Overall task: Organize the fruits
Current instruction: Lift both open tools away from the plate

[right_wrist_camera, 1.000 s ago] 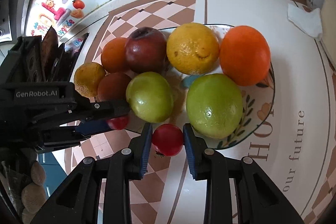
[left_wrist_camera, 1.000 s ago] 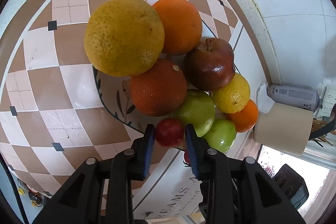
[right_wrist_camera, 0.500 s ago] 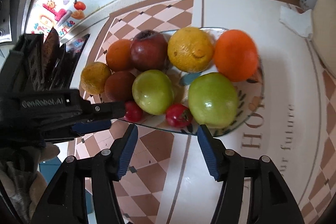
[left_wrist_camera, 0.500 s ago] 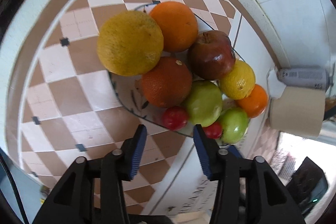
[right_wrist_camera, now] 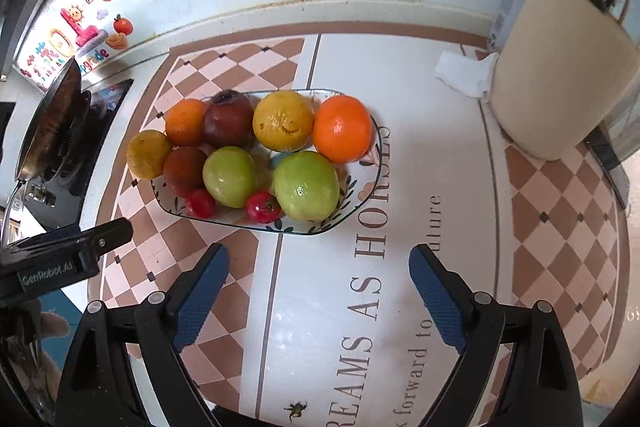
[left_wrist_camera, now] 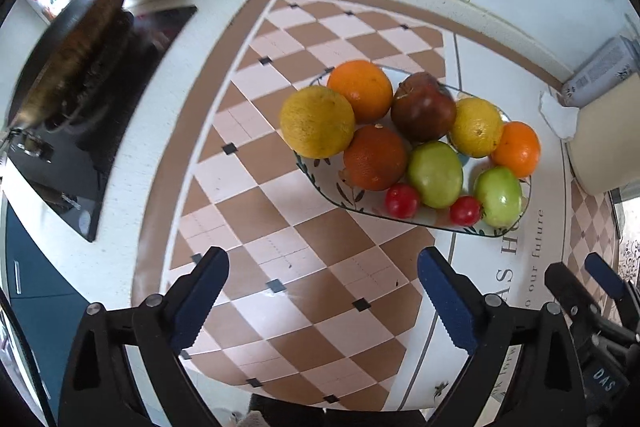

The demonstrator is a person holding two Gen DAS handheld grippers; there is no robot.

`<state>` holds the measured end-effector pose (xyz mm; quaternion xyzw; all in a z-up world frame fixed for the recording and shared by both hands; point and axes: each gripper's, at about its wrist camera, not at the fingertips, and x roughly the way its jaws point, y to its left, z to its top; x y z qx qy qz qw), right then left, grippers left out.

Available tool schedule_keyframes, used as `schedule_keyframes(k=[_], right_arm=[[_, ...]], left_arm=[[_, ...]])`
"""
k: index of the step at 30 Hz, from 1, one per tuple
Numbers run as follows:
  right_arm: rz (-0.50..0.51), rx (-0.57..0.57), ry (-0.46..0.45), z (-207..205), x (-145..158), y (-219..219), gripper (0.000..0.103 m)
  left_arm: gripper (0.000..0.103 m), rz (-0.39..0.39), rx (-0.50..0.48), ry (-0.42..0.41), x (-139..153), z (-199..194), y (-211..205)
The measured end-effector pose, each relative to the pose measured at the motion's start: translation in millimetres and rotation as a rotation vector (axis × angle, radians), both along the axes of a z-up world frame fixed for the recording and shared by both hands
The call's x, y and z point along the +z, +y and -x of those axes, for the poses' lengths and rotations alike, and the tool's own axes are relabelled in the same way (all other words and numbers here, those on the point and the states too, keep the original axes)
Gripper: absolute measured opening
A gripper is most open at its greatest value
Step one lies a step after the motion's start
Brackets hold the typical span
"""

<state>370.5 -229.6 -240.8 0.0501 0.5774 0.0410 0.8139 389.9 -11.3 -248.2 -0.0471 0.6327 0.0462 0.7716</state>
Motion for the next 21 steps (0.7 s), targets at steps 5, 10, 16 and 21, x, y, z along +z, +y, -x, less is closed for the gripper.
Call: schedule_keyframes(k=[5,10,16,21], right_arm=[[0.011,-0.031,-0.039,20,23,5,0.094],[0.031,-0.076,-0.099,53,55,14,0.094],[0.047,-0.114,-0.181,108,102,27,0.095],[0.057,-0.136,-0.248,160,144,38,0.098]], left_arm=[[0.097,-0.018,-0.037,-0.068,30,19,3],[0.097,-0.027,-0.096,-0.136,60,49,4],[0.097,-0.031,-0.152,-0.231,99,90,11],[0.097,-0.009,-0.184,-0.303,135,128,18]])
